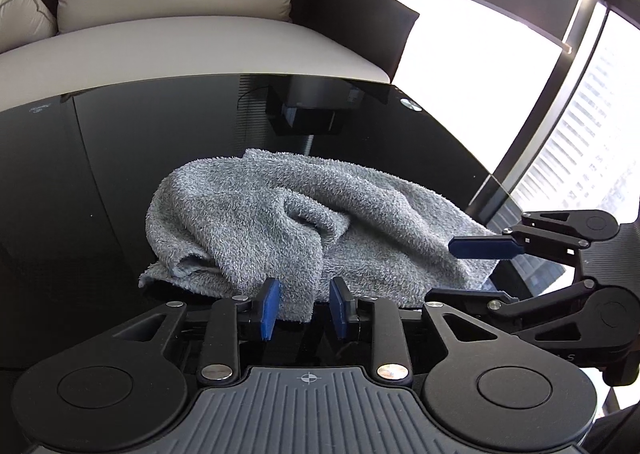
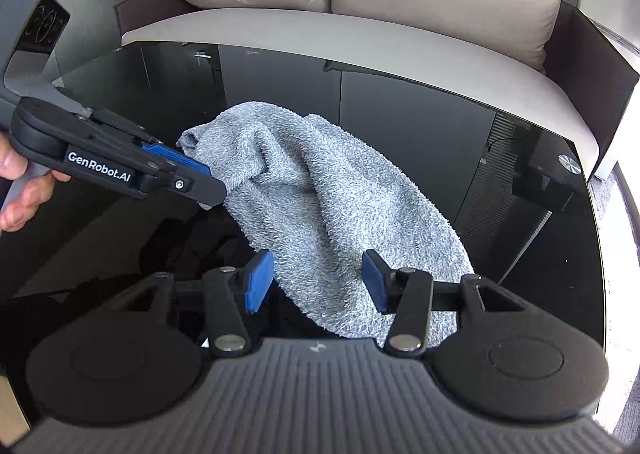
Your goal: Fold towel
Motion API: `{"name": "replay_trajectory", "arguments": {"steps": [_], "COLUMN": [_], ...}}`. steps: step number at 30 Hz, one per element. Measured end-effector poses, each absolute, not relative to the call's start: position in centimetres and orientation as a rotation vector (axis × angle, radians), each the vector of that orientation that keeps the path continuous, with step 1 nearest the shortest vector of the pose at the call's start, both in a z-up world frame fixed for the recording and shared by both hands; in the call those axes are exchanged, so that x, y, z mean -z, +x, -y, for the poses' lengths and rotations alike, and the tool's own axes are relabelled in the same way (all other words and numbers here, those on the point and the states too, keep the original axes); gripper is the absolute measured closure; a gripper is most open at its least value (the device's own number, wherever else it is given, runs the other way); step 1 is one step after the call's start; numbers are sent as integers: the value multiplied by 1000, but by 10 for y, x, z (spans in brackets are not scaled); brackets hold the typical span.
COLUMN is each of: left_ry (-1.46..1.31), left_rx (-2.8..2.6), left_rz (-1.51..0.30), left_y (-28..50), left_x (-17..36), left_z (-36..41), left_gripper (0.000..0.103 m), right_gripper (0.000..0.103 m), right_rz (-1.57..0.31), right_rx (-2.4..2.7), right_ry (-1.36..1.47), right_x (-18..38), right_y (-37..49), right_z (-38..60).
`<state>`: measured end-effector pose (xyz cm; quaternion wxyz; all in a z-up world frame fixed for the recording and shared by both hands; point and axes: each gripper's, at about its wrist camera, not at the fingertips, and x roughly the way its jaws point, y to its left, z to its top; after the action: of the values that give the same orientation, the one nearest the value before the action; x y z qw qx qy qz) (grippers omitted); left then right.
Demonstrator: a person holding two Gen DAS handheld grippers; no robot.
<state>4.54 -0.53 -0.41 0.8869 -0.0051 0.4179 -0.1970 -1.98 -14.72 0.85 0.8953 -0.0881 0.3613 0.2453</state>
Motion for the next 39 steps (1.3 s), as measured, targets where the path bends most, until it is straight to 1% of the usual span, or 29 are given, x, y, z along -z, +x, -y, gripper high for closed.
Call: {"name": "replay_trajectory", "arguments": {"steps": [1,3,6,8,10,12,13,14,15,18,25,30,32,33,34,35,37,38,39], "left_ry": [-3,3,15,13,8,-9,-7,-8,-15,-19,-22,-27,-35,-38,-38,-33,-26,-26,-18], "left_rx": [408,403,385,362,338,320,303,292,274,229,139,149,171,186,190,195,186,181,170], "left_rz": [-871,-868,-850,-837,-826,-817,-811,-803,-788,-761,-710,-720,-706,-697,-688,-686,-704,-713,-730], "left_y": [46,47,48,49,50,51,53,53,54,58,72,76,74,73,73,72,73,73,72], "left_x": [5,4,2,-2,-7,-9,-10,-11,-13,-17,-24,-23,-24,-25,-25,-26,-26,-24,-23], "left_z": [5,3,-2,-8,-14,-22,-23,-24,-27,-33,-52,-54,-55,-56,-56,-56,-58,-58,-61], "left_gripper": [96,99,100,101,101,101,101,101,101,101,100,100,98,93,91,90,86,86,85], "right_gripper": [52,52,52,56,66,72,78,82,90,93,93,93,93,93,92,91,79,78,75], "right_rz": [-756,-769,-778,-775,-777,-778,-778,-778,-777,-772,-756,-769,-788,-796,-802,-806,-790,-781,-772], "right_rx": [-508,-514,-519,-522,-523,-520,-520,-524,-526,-548,-669,-738,-751,-758,-756,-745,-729,-721,-712], "right_ry": [-187,-188,-203,-213,-213,-215,-216,-219,-221,-214,-137,-75,-65,-67,-70,-63,-39,-21,-3], "right_x": [-7,-4,-2,-1,0,0,0,0,1,-2,-13,-16,-15,-15,-15,-15,-16,-17,-18], "right_y": [-19,-18,-17,-18,-19,-19,-19,-20,-21,-23,-33,-37,-37,-36,-36,-35,-33,-32,-30], "right_z": [147,146,143,141,141,141,141,141,142,143,154,163,165,165,165,167,171,173,175]}}
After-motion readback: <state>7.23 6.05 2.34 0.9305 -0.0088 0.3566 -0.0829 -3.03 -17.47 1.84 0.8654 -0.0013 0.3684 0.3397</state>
